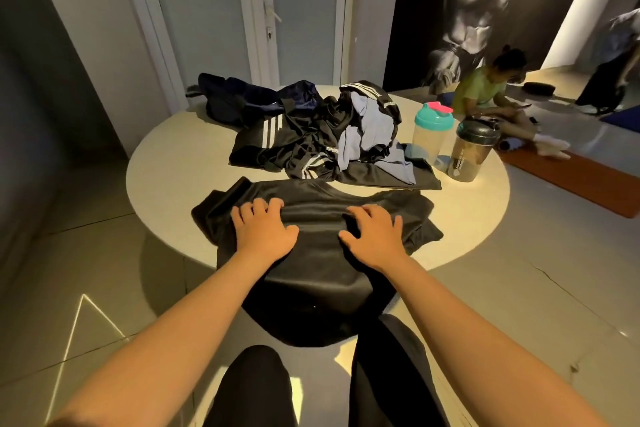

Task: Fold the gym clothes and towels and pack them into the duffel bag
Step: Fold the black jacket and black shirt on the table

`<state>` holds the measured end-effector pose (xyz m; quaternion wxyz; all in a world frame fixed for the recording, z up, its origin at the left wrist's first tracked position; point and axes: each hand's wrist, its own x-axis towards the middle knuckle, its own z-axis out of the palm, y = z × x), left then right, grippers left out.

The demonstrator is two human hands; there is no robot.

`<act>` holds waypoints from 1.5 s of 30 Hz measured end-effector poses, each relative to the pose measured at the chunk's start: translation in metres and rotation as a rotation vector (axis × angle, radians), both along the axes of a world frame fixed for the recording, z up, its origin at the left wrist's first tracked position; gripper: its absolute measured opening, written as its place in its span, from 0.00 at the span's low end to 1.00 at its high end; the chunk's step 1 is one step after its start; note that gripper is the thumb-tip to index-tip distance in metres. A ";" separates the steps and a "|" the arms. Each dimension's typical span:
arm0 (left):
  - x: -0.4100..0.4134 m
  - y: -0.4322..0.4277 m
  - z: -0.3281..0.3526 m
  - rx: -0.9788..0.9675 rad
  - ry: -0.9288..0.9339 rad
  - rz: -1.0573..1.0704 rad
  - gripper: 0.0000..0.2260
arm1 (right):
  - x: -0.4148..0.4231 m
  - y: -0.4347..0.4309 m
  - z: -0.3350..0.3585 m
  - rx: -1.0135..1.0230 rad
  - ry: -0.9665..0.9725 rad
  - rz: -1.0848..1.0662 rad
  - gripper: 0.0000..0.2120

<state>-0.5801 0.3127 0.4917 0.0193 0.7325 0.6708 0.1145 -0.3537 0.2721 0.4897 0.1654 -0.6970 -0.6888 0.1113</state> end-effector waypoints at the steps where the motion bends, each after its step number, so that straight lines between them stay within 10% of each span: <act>1: 0.002 0.003 0.003 0.003 0.005 -0.060 0.23 | -0.004 0.002 0.000 -0.046 0.001 0.074 0.28; 12: 0.003 0.025 0.002 -0.048 -0.151 -0.050 0.19 | -0.008 0.019 -0.001 0.050 -0.025 0.010 0.17; 20: -0.024 0.028 0.013 -0.073 -0.151 0.080 0.24 | -0.051 0.024 0.029 -0.208 0.411 0.104 0.26; 32: 0.024 -0.012 0.042 -0.226 -1.460 -0.079 0.15 | -0.077 0.012 0.034 -0.102 1.147 0.137 0.20; 39: 0.020 0.001 0.023 -0.123 -1.171 -0.027 0.19 | -0.025 0.007 0.037 0.276 0.943 -0.282 0.14; 45: 0.076 0.014 -0.007 -0.314 -0.375 -0.180 0.22 | 0.019 0.000 0.022 0.128 0.354 -0.444 0.16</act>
